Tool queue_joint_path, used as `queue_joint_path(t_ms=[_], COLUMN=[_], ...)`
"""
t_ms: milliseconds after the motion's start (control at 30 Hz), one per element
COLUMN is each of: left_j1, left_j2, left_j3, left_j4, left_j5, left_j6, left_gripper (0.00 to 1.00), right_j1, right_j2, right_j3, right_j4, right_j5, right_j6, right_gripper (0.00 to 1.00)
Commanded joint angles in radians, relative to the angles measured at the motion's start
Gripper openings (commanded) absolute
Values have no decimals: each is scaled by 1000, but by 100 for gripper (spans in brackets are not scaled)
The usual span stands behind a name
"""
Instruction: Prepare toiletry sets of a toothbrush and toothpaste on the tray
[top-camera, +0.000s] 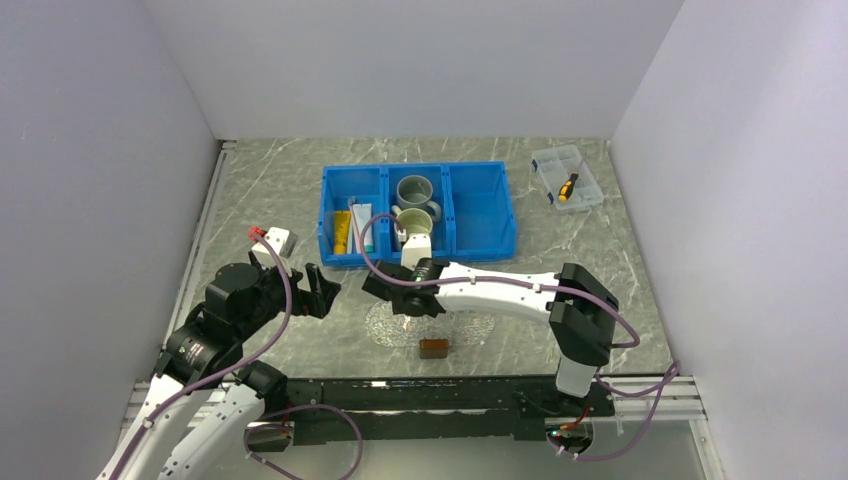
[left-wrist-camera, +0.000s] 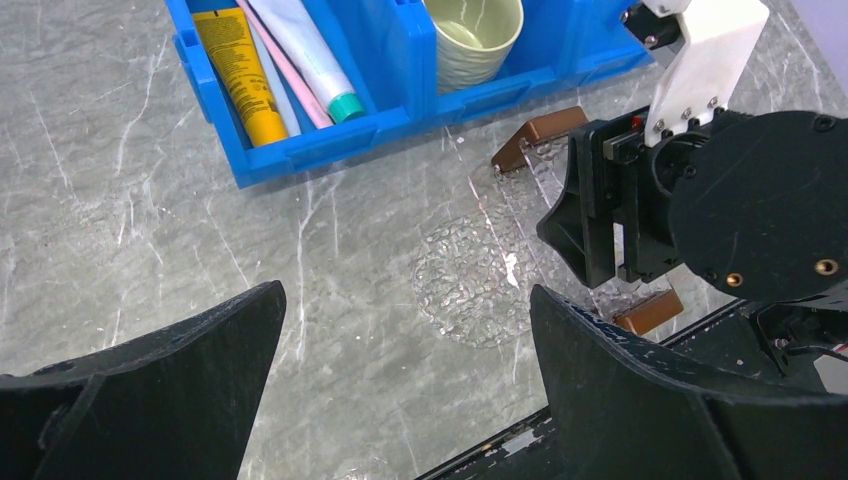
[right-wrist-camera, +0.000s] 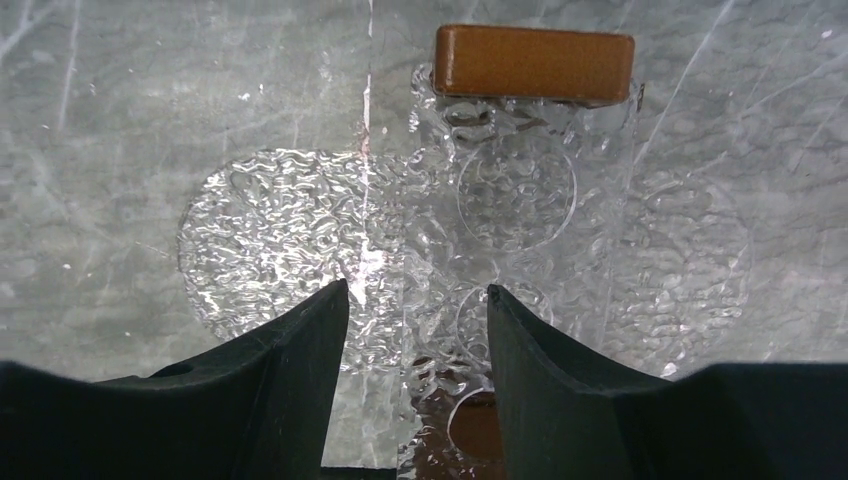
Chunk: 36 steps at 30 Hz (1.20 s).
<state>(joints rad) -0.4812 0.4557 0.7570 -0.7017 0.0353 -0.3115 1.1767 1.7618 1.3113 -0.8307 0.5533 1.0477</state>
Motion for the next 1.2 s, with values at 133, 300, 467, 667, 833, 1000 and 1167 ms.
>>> queue_joint_path(t_ms=[133,300,467,667,833,1000,1167], left_j1=[1,1,1,2,2,1,3], left_j2=[6,6,9,12,15,23,28], left_j3=[2,2,2,4,4,5,5], left_j4=[21,19,18,18,17,16,18], left_j5=[-14,-17,-20,-25,-25,-22,-19], left_j6=[-6,-7,-7,-8,-6,-3,-2], left_gripper=[99,99,99,99,99,99,99], right_j1=[-10,-50,-116,-213,-291,-331,-379], right_j2=[-78,-101,-86,-40,13,103,155], right_j3=[110,143,200,290,349,427,448], right_j4=[-64,-31,12,64,100,69,84], right_j5=[89,81,35,-58,-115,-131,-172], right_j6=[-86,-175,-295,-446,-517,-547,-555], right_gripper=[56,55,54,52,51,49,46])
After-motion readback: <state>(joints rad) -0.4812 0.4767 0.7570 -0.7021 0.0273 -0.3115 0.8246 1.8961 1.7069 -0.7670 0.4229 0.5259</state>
